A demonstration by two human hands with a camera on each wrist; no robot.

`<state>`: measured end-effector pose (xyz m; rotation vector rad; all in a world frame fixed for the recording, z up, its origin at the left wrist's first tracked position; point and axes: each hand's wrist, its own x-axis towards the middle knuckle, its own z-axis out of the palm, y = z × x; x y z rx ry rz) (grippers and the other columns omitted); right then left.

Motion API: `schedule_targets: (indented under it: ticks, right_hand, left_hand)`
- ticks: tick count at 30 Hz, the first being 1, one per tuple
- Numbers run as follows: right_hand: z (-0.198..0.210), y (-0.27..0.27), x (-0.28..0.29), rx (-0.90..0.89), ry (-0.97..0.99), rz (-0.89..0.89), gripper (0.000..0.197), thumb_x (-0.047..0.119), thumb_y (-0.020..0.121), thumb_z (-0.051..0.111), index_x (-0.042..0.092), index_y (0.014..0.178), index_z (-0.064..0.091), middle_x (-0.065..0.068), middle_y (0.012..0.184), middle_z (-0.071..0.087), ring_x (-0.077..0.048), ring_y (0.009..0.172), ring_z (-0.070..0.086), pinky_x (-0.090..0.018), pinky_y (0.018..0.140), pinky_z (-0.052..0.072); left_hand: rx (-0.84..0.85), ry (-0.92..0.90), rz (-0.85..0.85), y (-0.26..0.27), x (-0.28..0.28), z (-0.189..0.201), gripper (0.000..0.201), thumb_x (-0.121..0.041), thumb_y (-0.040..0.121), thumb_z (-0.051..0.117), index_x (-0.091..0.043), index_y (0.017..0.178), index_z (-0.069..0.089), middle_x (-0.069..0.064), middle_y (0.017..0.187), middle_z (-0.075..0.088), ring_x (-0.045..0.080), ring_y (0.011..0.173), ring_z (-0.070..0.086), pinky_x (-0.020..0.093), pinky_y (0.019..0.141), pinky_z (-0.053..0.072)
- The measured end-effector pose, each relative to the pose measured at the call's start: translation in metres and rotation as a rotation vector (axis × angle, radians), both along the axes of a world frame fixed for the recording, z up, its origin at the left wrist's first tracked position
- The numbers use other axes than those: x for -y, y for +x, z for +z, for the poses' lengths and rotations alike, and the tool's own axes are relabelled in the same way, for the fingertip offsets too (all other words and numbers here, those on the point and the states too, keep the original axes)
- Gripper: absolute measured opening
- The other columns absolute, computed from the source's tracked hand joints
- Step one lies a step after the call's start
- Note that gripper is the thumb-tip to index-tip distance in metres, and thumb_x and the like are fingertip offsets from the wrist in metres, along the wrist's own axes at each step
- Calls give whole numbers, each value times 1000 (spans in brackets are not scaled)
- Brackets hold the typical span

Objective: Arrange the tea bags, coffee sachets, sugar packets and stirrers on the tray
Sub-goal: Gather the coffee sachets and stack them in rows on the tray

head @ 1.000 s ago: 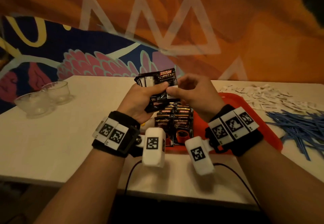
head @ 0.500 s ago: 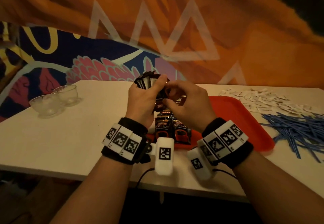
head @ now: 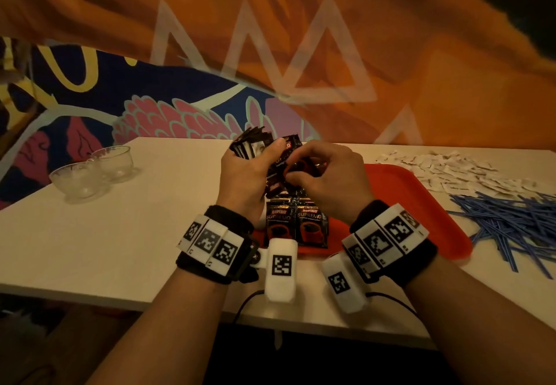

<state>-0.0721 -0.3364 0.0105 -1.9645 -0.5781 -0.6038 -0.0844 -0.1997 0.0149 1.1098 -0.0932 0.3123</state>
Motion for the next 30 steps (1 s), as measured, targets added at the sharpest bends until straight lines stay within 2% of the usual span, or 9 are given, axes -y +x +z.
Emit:
schedule_targets:
  ticks: [4,9,13,15,18,20,23,27,30]
  right_hand:
    - [-6,3,4,77,-49,-6,29,5,76,80,32,74,71,24,75,63,9,75,60,-3,66,42]
    - [-4,0,7,81,-189,-84,21,9,75,81,29,72,75,24,77,48,0,77,50,-9,66,40]
    - [-7,-1,10,14,-182,21,19,5,76,81,23,74,76,24,75,59,12,75,58,-5,65,44]
    - [-5,0,12,-16,-232,9,16,12,77,81,27,76,74,18,80,65,4,77,59,-8,67,42]
    - [0,2,19,-133,-333,-5,14,22,82,79,32,76,71,20,77,64,0,75,59,-14,66,43]
    - [-2,4,25,-234,-334,32,17,19,82,78,33,75,70,18,76,67,-2,76,63,-19,69,50]
    - [-11,10,37,-353,-324,42,19,15,81,80,30,74,70,11,77,71,-5,74,65,-27,71,54]
    - [-23,14,51,-531,-391,61,18,11,77,82,24,78,69,-2,83,74,-10,70,65,-41,79,57]
    - [-26,14,55,-604,-423,66,16,13,78,81,24,79,70,-2,82,74,-9,69,65,-39,80,55]
  left_hand:
    - [-83,-19,-117,3,-7,0,11,-4,93,60,1,100,65,15,83,67,27,69,70,32,57,56]
    - [-110,75,-173,9,-11,-1,14,0,94,55,-8,94,67,9,73,69,21,63,69,28,53,55]
    - [-116,178,-196,13,-16,-2,9,-5,93,62,-6,102,65,12,81,70,27,73,71,37,64,58]
    - [-134,197,-216,14,-21,-1,14,-11,94,65,-2,105,66,17,89,71,34,81,71,44,73,59]
    - [-154,200,-191,15,-31,-1,25,-17,95,65,2,112,66,18,94,72,34,84,72,44,74,60]
    - [-154,193,-190,17,-38,-2,15,-13,96,62,-2,106,64,13,87,71,27,75,71,38,69,60]
    - [-179,171,-191,21,-47,-7,3,-10,98,58,-7,98,59,8,81,65,19,67,64,33,67,56]
    - [-232,105,-227,24,-53,-13,8,-13,99,57,-8,94,58,5,81,63,16,67,62,30,65,55]
    - [-257,64,-252,26,-55,-19,8,-15,99,56,-8,95,56,4,81,63,15,66,62,29,66,54]
